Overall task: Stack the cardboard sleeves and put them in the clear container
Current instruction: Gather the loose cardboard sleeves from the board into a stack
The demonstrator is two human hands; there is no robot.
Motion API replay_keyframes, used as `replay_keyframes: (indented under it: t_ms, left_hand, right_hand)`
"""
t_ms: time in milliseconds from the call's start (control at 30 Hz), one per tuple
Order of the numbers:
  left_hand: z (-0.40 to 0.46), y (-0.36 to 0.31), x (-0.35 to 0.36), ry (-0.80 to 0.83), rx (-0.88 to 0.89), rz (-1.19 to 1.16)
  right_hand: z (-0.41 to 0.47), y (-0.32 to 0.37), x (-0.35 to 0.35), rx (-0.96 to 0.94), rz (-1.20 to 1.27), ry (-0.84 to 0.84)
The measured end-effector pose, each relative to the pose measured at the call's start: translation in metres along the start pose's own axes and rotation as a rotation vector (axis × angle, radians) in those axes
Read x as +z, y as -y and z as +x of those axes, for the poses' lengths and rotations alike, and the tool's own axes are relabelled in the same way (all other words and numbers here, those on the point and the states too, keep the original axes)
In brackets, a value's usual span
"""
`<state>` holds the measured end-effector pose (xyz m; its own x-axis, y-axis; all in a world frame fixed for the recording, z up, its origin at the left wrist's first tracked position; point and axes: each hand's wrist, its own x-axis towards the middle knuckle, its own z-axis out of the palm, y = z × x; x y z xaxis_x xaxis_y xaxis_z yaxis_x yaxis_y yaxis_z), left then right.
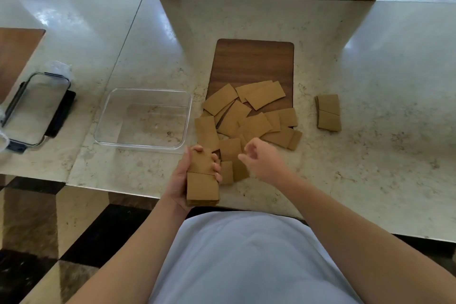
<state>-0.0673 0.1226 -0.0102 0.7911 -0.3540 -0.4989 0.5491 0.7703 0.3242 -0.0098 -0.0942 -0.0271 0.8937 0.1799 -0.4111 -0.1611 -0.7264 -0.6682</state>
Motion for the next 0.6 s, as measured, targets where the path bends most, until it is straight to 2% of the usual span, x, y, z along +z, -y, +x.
replay_keyframes:
  t_ms: [167, 300, 467, 600]
  left_hand:
    - [-0.002, -0.004, -0.002, -0.059, 0.063, -0.057]
    - [-0.004, -0.008, -0.003, -0.081, 0.024, -0.121]
    - [-0.011, -0.006, -0.011, -0.079, 0.076, -0.060]
    - [-0.019, -0.009, -0.018, -0.105, 0.125, -0.038]
  right_hand:
    - [-0.003, 0.009, 0.031, -0.213, -0.311, 0.000]
    - [0.001, 0.022, 0.048, -0.340, -0.588, 0.078]
    - [0.000, 0.036, 0.055, -0.433, -0.530, 0.007]
    - [0.008, 0.036, 0.061, -0.456, -0.623, 0.021]
